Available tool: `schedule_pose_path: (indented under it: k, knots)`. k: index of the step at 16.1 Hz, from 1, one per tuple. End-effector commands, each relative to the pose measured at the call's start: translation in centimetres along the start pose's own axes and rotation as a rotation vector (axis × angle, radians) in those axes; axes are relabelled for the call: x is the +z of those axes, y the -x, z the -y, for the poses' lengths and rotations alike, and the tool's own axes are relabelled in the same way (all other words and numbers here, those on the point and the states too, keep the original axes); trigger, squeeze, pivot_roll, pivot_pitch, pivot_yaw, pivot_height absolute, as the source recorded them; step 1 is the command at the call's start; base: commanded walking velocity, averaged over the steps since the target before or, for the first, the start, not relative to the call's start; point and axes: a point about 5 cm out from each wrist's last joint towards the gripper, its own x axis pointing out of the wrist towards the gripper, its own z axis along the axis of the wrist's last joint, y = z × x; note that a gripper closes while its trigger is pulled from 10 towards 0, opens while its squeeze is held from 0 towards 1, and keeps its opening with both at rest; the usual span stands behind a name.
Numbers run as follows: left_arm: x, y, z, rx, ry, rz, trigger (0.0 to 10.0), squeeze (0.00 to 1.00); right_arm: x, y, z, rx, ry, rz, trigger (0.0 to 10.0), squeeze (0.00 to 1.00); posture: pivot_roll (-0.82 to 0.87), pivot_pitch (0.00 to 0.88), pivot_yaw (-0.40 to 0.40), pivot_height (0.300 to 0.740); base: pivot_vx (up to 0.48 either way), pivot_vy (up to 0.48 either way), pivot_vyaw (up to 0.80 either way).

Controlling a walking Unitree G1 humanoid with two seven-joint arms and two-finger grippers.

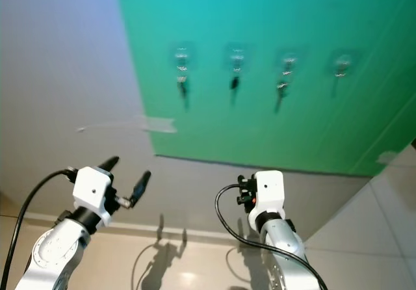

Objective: Hang keys on a hook

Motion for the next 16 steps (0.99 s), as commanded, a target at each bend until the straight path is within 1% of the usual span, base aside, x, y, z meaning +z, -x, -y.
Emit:
schedule_pose_path:
  k: [1, 2, 3, 4, 10, 13, 16]
  knots:
    - [-0.04, -0.24, 0.37, 0.005, 0.002, 0.002, 10.0, 0.0, 0.04, 0.15, 0.76, -0.024, 0.019, 0.0, 10.0, 0.0, -0.07, 0.023, 0.022, 0.74, 0.0, 0.431, 0.0]
    - [-0.09, -0.27, 0.26, 0.018, 0.005, -0.001, 10.0, 0.0, 0.06, 0.15, 0.75, -0.023, 0.015, 0.001, 10.0, 0.0, -0.07, 0.023, 0.021, 0.74, 0.0, 0.379, -0.8]
    - [-0.21, -0.32, -0.06, 0.049, 0.009, -0.004, 10.0, 0.0, 0.16, 0.14, 0.78, -0.025, 0.008, 0.004, 10.0, 0.0, -0.07, 0.022, 0.018, 0.74, 0.0, 0.0, -0.8]
    - [-0.2, -0.35, -0.16, 0.056, 0.005, -0.001, 10.0, 0.0, 0.22, 0.11, 0.8, -0.026, 0.008, 0.006, 10.0, 0.0, -0.07, 0.023, 0.015, 0.74, 0.0, 0.0, -0.8]
    - [-0.28, -0.27, -0.12, 0.083, -0.013, 0.006, 10.0, 0.0, 0.49, -0.02, 1.04, -0.021, 0.028, 0.008, 10.0, 0.0, -0.06, 0.025, -0.015, 0.74, 0.0, 0.0, -0.8]
    - [-0.3, -0.32, -0.18, 0.095, -0.015, 0.012, 10.0, 0.0, 0.74, -0.4, 1.01, -0.015, 0.034, 0.012, 10.0, 0.0, -0.06, 0.021, -0.02, 0.74, 0.0, 0.0, -0.8]
    - [-0.3, -0.32, -0.18, 0.095, -0.015, 0.012, 10.0, 0.0, 0.74, -0.4, 1.01, -0.015, 0.034, 0.012, 10.0, 0.0, -0.06, 0.021, -0.02, 0.74, 0.0, 0.0, -0.8]
